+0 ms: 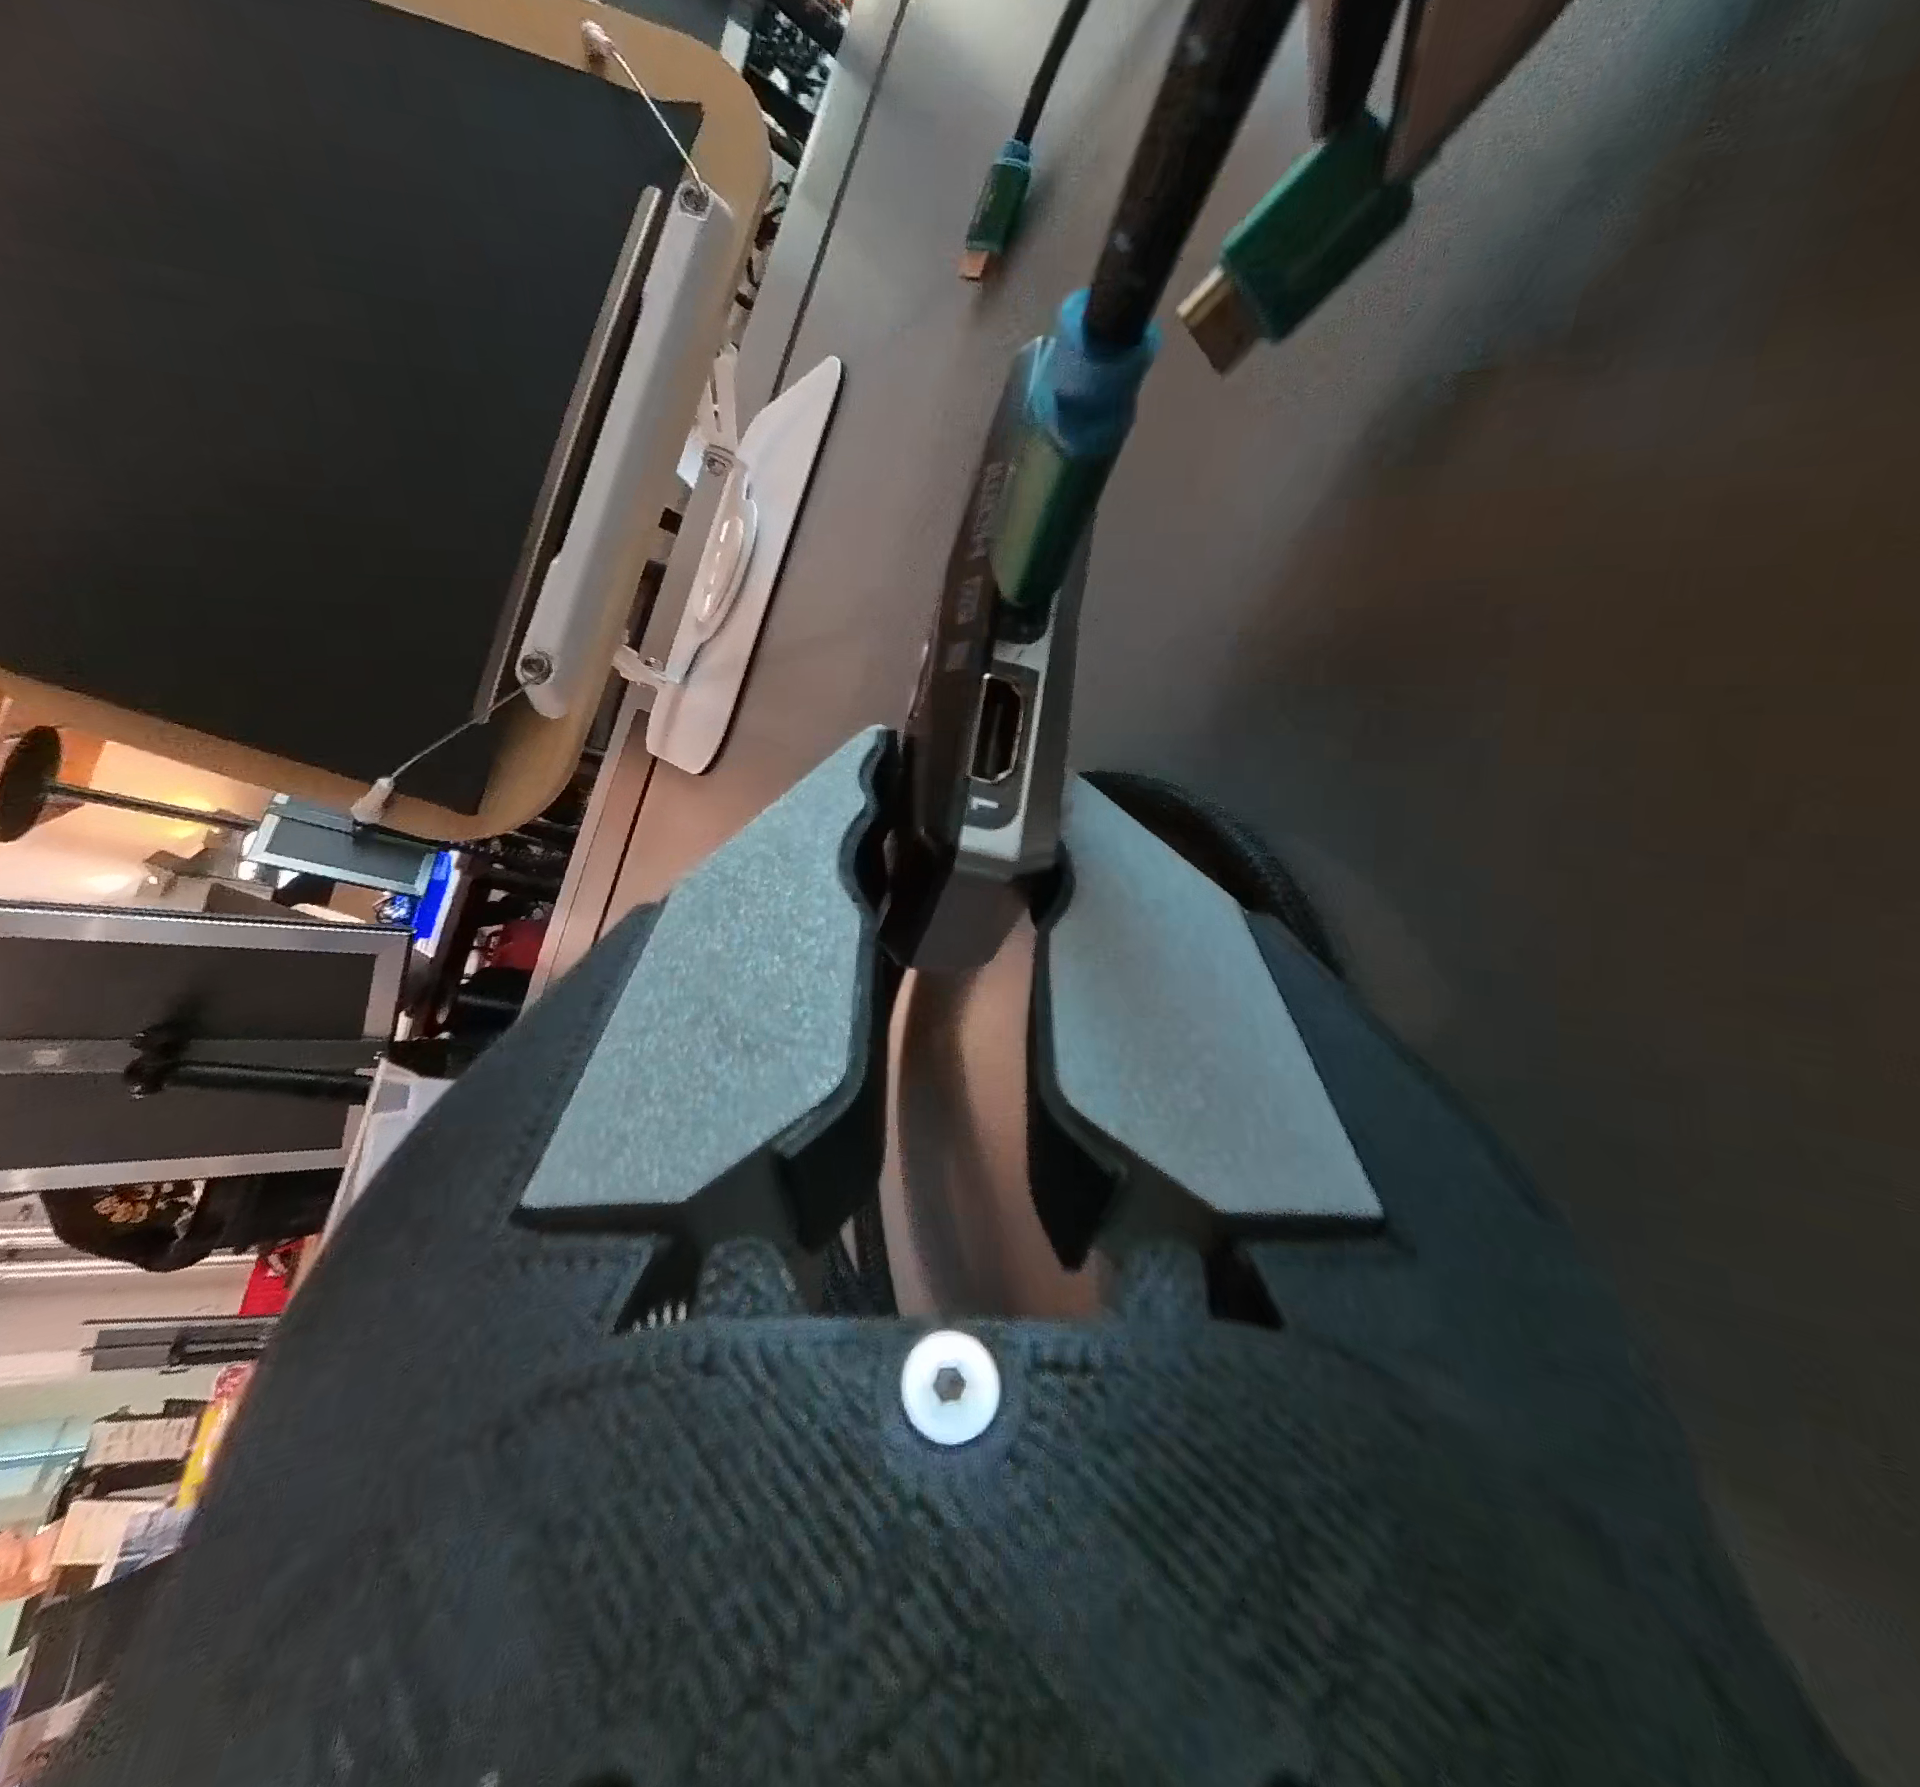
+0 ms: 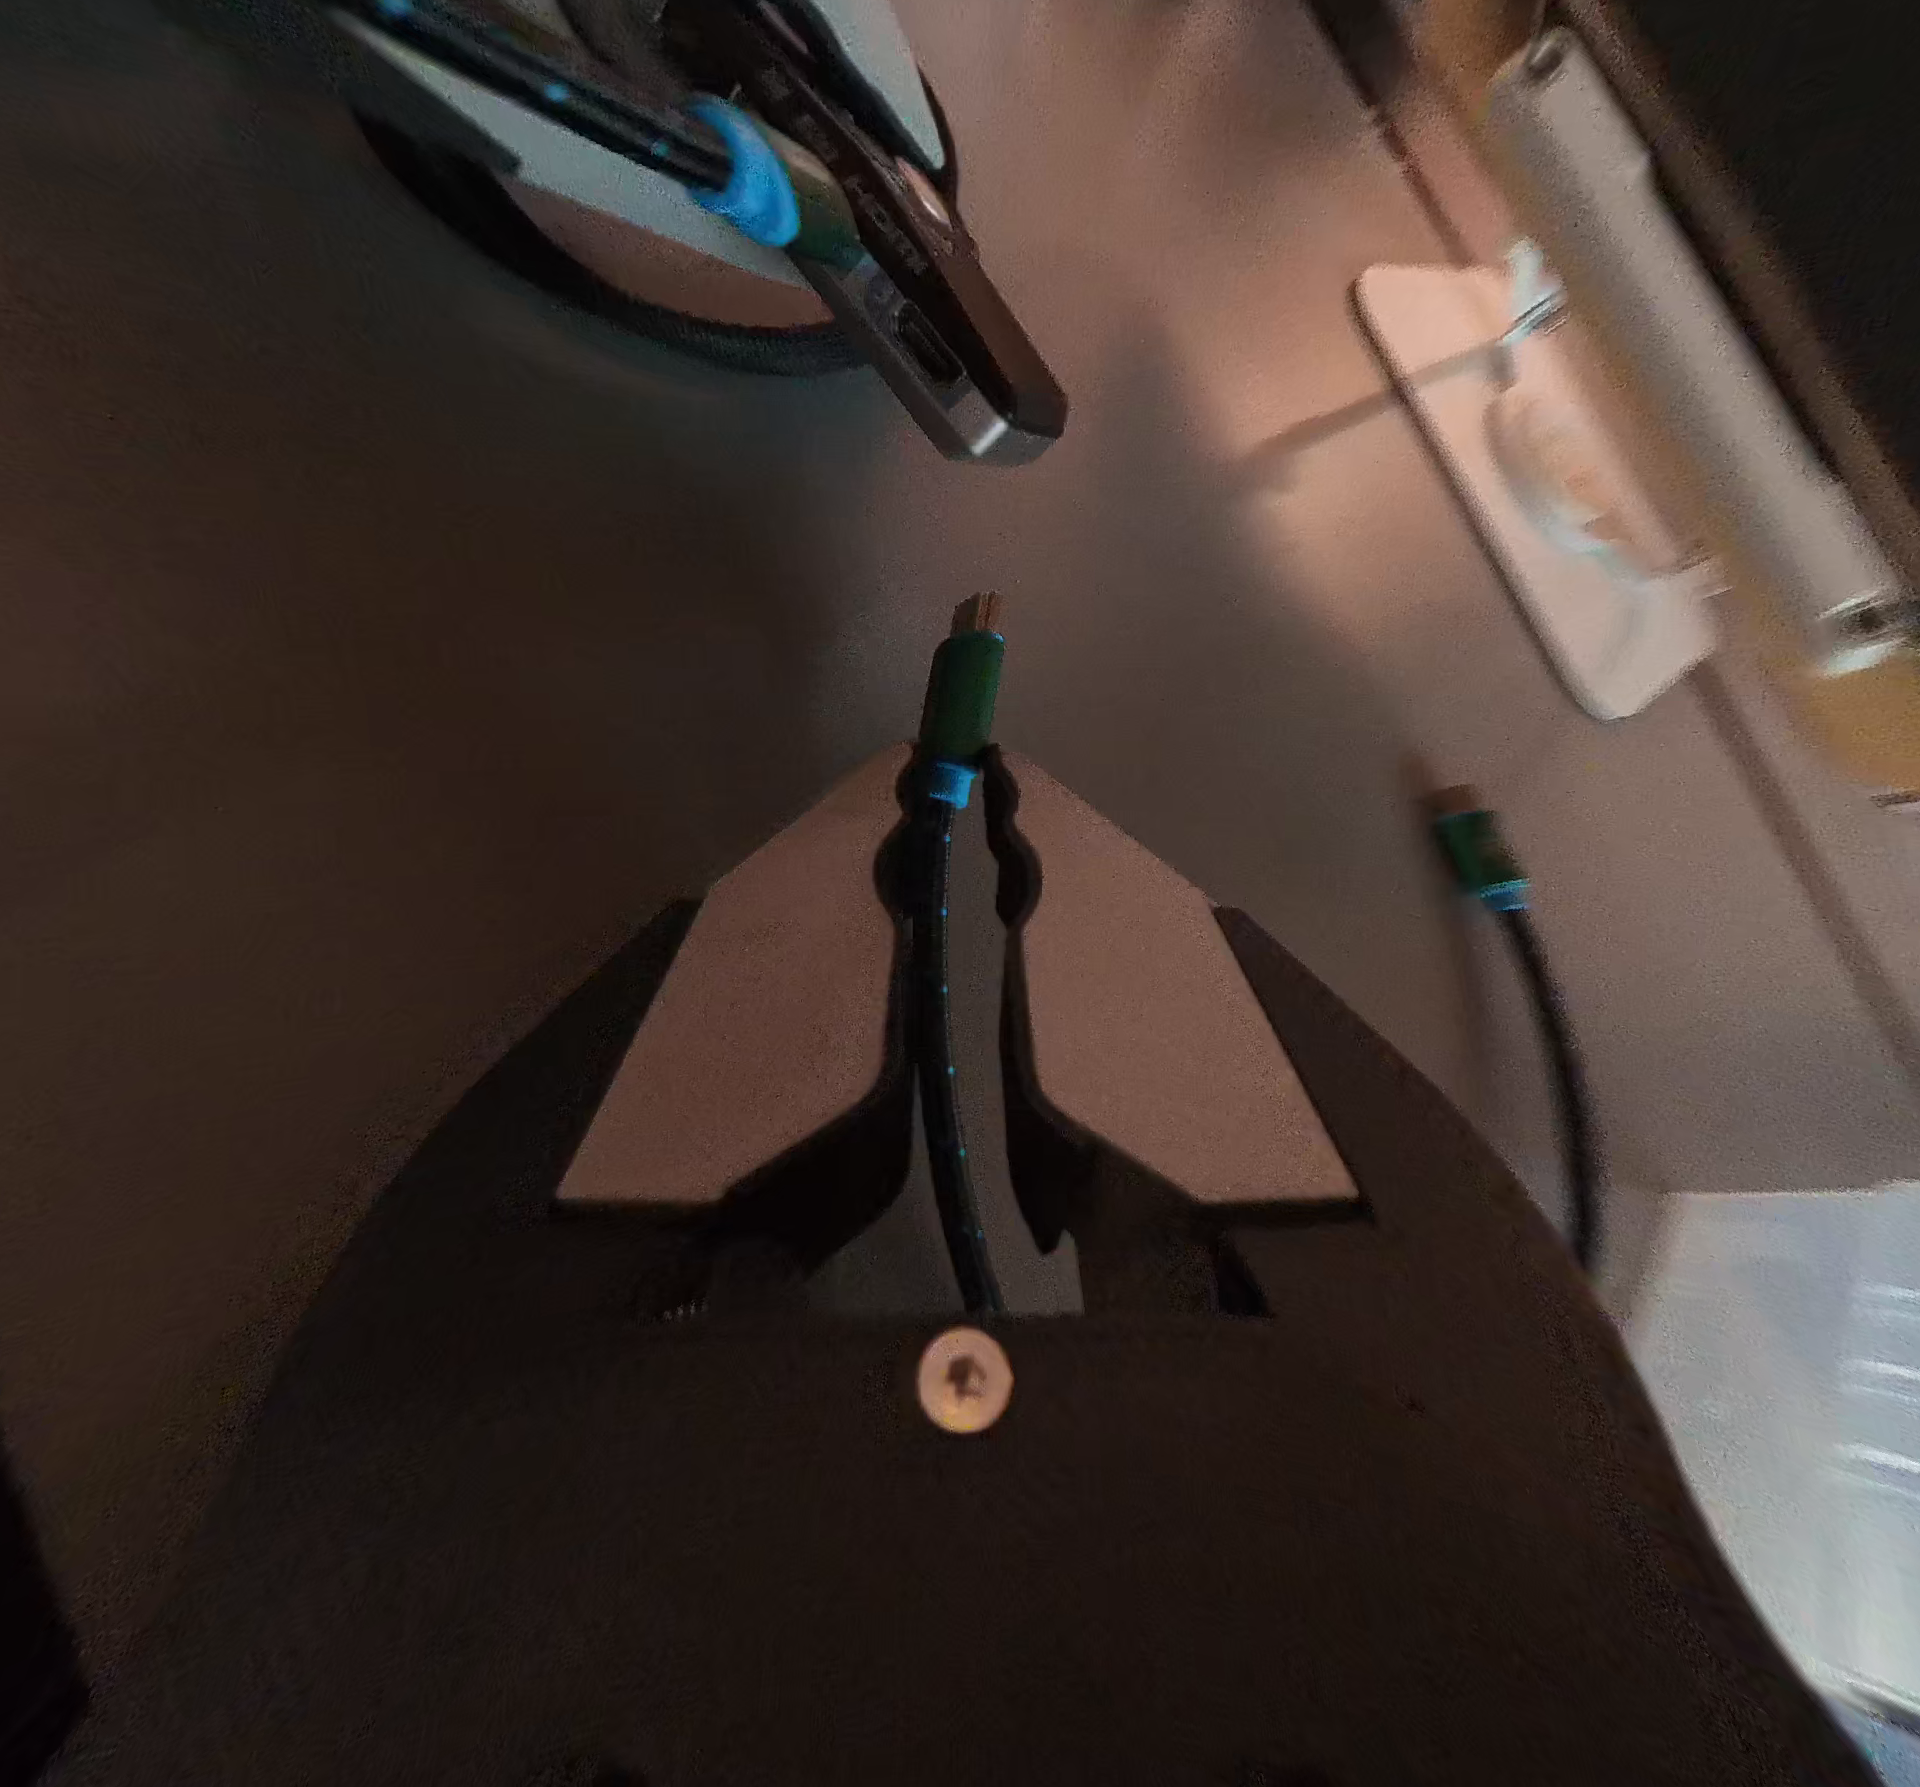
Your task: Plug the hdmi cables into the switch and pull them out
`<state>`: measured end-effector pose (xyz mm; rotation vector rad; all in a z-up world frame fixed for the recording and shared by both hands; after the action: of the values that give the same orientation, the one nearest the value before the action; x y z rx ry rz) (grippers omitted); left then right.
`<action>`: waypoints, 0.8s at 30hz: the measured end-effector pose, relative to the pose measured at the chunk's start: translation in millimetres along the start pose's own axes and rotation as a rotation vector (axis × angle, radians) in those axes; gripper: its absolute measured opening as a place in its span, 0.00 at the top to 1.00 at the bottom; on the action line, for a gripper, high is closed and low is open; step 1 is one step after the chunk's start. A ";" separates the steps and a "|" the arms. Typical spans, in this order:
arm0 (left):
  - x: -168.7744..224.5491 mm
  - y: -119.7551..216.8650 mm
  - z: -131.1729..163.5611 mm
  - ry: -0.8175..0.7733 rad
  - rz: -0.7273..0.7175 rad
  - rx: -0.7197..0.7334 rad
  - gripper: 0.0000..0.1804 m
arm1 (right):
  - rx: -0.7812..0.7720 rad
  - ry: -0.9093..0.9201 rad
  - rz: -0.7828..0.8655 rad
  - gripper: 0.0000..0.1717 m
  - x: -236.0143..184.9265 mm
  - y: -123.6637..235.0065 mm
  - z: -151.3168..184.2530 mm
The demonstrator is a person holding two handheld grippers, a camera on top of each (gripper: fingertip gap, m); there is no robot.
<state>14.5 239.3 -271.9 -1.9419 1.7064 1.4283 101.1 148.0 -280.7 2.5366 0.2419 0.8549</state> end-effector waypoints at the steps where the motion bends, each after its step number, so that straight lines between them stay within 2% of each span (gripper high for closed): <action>1: 0.1 -0.2 0.1 0.006 0.006 -0.001 0.88 | 0.006 0.072 0.070 0.97 3.1 3.3 -1.4; 5: -1.2 -0.4 -0.1 0.014 0.009 -0.007 0.88 | 0.048 0.380 0.290 0.97 1.3 18.3 -11.2; 7: -0.3 -1.0 -0.4 -0.011 -0.001 -0.015 0.88 | 0.006 0.541 0.358 0.97 -3.6 15.0 -4.0; 8: 0.1 -1.2 -0.5 -0.021 -0.009 -0.018 0.88 | -0.019 0.601 0.399 1.00 -3.4 12.8 0.8; 10: -0.2 -1.3 -0.8 -0.026 -0.019 -0.019 0.88 | -0.011 0.654 0.305 1.00 -20.7 7.8 8.5; 12: -0.7 -1.0 -0.8 -0.020 -0.021 -0.015 0.88 | 0.016 0.534 0.146 1.00 -36.2 8.5 10.4; 14: -1.1 -1.2 -0.8 -0.016 -0.023 -0.015 0.88 | 0.004 0.388 0.064 1.00 -31.1 10.4 11.1; 17: -0.9 -1.4 -0.7 -0.019 -0.025 -0.017 0.88 | 0.067 0.084 -0.051 1.00 -12.2 22.6 -0.1; 20: -1.1 -1.5 -0.8 -0.014 -0.024 -0.015 0.88 | 0.026 -0.289 -0.096 1.00 24.4 28.5 0.6; 22: -1.3 -1.2 -0.9 -0.010 -0.023 -0.012 0.88 | 0.006 -0.455 -0.184 0.92 33.9 31.7 1.2; 24: -1.0 -1.0 -1.1 -0.010 -0.022 -0.010 0.88 | -0.042 -0.538 -0.249 0.87 35.5 29.8 4.3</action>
<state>16.1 239.5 -271.1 -1.9487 1.6714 1.4394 132.5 130.8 -251.0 2.5172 0.3476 0.0720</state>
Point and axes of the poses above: each gripper's, where its closed fingertips meet, y back along the fingers, z out of its underside, x = y × z across the jaws, the point moved 2 cm from there along y, back along the fingers, and after that the axes turned 8 degrees about z, right-handed, at the moved point
